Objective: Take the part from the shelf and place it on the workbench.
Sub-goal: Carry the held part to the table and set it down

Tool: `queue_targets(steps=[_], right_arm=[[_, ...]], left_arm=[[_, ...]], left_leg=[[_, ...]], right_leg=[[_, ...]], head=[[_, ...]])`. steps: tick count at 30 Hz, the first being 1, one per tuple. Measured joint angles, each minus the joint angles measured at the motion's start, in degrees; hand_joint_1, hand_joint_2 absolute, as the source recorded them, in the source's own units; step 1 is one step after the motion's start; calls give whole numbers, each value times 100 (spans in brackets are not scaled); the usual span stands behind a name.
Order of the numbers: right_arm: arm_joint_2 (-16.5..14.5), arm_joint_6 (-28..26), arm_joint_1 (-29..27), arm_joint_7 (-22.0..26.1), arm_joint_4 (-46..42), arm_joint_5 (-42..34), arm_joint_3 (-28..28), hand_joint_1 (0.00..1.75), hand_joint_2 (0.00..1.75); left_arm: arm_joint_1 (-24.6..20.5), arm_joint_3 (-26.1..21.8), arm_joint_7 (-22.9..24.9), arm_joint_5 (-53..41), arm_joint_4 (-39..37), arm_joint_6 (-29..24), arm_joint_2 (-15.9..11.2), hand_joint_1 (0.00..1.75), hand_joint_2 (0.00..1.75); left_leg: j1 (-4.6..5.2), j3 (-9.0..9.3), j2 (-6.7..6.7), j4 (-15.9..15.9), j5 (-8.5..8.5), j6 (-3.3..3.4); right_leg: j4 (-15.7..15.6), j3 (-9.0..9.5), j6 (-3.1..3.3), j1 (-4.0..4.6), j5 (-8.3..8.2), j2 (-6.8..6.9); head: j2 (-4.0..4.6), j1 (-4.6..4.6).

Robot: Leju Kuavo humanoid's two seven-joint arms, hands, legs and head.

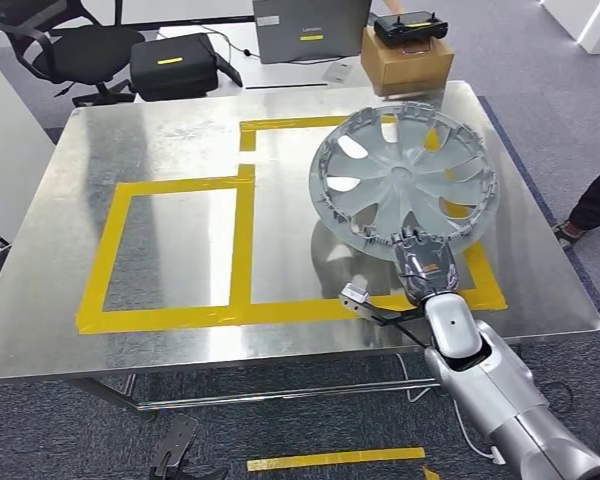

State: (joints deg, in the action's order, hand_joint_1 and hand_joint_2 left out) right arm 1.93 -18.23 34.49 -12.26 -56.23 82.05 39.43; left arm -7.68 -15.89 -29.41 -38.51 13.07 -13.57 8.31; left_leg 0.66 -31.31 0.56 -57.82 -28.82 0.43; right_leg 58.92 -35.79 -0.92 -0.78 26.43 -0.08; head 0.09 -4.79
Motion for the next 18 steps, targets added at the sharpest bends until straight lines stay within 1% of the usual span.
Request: queue_targets(steps=[4, 9, 18], right_arm=[[-18, -14, 35, 24, 217, 4, -1, 175, 175], [-96, -174, 65, 128, 486, 3, -34, 175, 175], [-185, -199, 65, 168, 674, 17, -39, 175, 175]], left_arm=[[-1, 2, 5, -6, 0, 6, -2, 0, 175], [-2, 2, 23, -7, 0, 3, -3, 0, 175], [-1, 2, 34, -7, 0, 4, -4, 0, 175]], left_leg=[[0, -2, 0, 0, 0, 0], [0, -1, 0, 0, 0, 0], [0, -1, 0, 0, 0, 0]], right_leg=[[0, 0, 0, 0, 0, 0], [0, -1, 0, 0, 0, -2], [0, 0, 0, 0, 0, 0]], head=[[0, -1], [0, 0], [0, 0]])
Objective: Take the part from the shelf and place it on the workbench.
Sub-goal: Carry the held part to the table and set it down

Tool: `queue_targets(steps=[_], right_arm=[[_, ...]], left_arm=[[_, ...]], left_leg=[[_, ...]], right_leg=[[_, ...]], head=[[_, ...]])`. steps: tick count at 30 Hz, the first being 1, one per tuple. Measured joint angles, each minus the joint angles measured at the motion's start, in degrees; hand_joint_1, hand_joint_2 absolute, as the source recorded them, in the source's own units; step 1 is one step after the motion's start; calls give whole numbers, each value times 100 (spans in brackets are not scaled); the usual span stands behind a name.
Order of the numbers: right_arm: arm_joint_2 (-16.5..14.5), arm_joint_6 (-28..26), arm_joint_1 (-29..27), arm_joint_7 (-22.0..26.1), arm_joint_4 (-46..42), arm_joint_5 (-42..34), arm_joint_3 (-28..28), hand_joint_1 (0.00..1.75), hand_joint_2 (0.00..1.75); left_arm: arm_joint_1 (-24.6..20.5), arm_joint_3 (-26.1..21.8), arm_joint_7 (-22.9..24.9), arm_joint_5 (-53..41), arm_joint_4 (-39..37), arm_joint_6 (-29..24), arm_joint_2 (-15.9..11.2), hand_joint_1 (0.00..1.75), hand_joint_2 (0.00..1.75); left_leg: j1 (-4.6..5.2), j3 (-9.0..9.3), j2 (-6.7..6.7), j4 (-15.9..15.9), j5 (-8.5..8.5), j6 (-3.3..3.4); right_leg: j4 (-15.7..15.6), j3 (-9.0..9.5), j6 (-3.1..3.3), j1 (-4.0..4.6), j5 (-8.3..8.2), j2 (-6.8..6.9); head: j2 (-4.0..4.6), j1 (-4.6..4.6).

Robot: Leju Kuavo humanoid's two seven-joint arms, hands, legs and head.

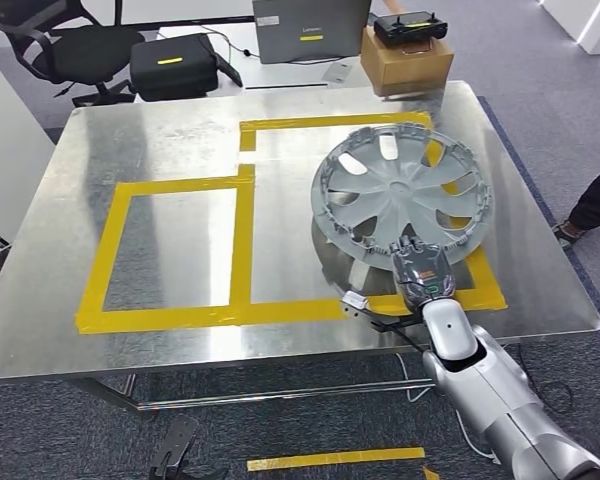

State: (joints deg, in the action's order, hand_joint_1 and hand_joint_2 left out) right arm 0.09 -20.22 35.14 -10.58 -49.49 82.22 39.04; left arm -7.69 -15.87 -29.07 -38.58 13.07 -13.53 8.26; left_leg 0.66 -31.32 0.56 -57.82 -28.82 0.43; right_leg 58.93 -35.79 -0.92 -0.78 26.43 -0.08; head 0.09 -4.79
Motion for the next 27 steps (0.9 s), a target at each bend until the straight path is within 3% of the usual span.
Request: queue_targets(steps=[27], right_arm=[[-278, 72, -250, 301, -467, 73, 243, 175, 175]], left_arm=[[8, 1, 3, -37, 0, -83, -34, 0, 175]], left_leg=[[1, -1, 0, -2, 0, 0]], right_leg=[[0, 2, -2, 0, -1, 0]], head=[[0, 1]])
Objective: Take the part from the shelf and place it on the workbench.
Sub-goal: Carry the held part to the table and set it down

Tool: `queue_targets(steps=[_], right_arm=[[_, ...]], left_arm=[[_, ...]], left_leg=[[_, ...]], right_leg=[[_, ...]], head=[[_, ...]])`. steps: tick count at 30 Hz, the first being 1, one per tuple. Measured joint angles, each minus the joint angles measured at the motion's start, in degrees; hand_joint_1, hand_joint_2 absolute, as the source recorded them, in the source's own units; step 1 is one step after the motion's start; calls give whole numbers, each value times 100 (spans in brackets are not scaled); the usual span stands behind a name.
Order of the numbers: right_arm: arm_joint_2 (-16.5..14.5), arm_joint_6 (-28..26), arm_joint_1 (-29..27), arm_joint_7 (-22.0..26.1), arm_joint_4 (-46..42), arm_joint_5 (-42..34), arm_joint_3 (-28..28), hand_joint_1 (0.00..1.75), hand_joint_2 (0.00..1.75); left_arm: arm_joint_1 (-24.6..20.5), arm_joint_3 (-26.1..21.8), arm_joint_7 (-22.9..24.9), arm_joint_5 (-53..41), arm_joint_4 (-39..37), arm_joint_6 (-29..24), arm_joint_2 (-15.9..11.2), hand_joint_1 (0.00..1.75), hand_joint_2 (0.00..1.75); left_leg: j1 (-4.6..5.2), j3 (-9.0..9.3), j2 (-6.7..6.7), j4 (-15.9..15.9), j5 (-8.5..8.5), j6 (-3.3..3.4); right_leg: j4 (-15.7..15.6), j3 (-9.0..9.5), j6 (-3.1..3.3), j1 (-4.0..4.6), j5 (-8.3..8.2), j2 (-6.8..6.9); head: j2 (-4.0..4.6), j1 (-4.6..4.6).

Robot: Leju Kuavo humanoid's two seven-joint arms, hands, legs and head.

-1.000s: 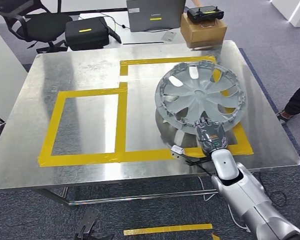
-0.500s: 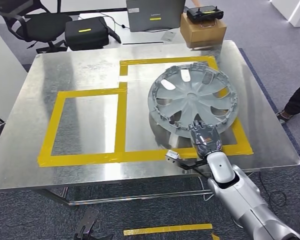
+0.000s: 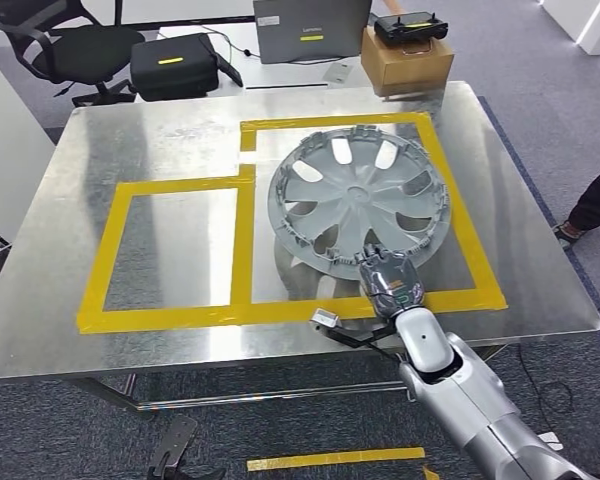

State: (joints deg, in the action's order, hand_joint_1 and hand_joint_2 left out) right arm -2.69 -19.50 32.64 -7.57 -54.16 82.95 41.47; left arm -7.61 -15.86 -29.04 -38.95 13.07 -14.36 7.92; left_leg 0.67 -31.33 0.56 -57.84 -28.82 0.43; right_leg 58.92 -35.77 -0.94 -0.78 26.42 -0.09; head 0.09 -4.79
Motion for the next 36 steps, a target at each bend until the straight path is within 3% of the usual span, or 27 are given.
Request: queue_targets(steps=[15, 17, 19, 21, 36], right_arm=[[-2, 51, 3, 10, 0, -50, 62, 175, 175], [-2, 51, 3, 17, 0, -62, 72, 87, 87], [-3, 50, 10, 18, 0, -68, 78, 0, 0], [-4, 49, 35, 13, 0, -69, 82, 0, 0], [-4, 61, 148, -6, 0, -80, 126, 0, 0]], left_arm=[[13, 34, -51, -13, 0, 509, -27, 0, 175], [19, 34, -52, -13, 0, 538, -32, 0, 175], [26, 35, -54, -13, 0, 536, -38, 0, 87], [29, 36, -50, -16, 0, 503, -42, 0, 0], [33, 39, 74, 6, 0, 403, -46, 0, 0]], left_leg=[[0, 0, 0, 0, 0, 0], [0, 0, 0, 0, 0, 0], [0, 0, 0, 0, 0, 0], [0, 1, 0, 0, 0, 0], [0, 6, 0, -1, 0, 0]], right_leg=[[-1, 0, -1, 0, -1, 0], [-1, 0, -1, 0, -1, 0], [-1, 0, -1, 0, -1, 0], [-1, 1, -1, 0, -1, -1], [-1, 8, -2, 0, -2, 0]], head=[[0, -1], [0, -1], [0, -1], [0, -1], [0, -1]])
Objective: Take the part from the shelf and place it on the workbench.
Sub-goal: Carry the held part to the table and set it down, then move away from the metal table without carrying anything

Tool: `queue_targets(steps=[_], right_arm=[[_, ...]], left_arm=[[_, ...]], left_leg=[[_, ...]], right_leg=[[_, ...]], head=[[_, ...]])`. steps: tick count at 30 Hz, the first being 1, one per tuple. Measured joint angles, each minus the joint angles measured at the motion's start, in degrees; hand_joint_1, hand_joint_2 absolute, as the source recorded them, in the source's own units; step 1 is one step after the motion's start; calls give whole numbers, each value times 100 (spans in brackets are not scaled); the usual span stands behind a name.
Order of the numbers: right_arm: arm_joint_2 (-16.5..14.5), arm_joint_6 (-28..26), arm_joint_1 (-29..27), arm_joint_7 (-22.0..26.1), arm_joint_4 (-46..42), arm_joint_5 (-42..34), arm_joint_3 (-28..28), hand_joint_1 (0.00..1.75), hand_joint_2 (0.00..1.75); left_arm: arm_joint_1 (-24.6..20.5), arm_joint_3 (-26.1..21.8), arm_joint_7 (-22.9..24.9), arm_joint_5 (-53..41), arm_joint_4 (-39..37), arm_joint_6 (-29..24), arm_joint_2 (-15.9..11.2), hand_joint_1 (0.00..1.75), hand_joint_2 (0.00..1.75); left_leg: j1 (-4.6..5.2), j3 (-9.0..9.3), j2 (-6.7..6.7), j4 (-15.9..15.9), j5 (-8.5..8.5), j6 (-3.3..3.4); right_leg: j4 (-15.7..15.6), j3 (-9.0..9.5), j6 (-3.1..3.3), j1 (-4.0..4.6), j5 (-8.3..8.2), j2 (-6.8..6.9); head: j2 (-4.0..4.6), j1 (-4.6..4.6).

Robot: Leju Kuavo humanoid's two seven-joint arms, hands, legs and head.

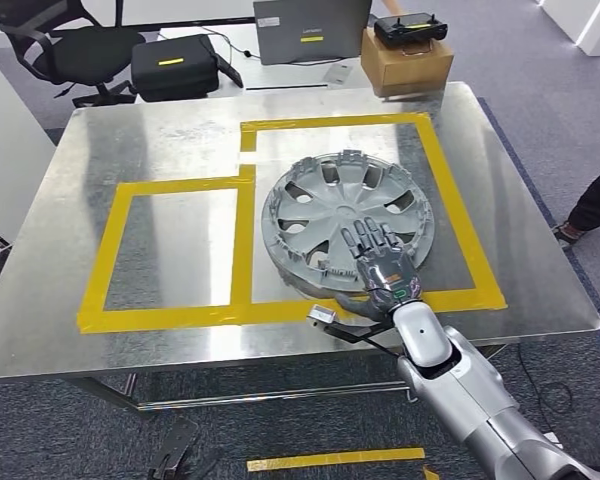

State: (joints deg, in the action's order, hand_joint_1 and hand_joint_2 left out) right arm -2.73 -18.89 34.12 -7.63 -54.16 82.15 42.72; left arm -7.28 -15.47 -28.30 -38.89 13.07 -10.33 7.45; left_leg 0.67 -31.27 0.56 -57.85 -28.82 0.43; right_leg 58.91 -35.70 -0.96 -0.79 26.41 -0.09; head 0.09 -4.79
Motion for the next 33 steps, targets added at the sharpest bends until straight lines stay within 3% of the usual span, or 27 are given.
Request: queue_targets(steps=[25, 33], right_arm=[[-2, 384, 125, -132, -529, 202, 212, 0, 0], [581, 543, 175, -252, -1188, 354, 251, 0, 0]], left_arm=[[-2, -15, 155, 46, 0, -137, 2, 0, 0], [81, -87, 115, 171, 0, -250, 3, 0, 0]], left_leg=[[0, 2, 0, 0, 0, 0], [3, 2, -2, -3, 0, 0]], right_leg=[[0, 0, 0, 0, 0, -1], [-6, 4, -6, -2, -3, -4]], head=[[0, 0], [0, 0]])
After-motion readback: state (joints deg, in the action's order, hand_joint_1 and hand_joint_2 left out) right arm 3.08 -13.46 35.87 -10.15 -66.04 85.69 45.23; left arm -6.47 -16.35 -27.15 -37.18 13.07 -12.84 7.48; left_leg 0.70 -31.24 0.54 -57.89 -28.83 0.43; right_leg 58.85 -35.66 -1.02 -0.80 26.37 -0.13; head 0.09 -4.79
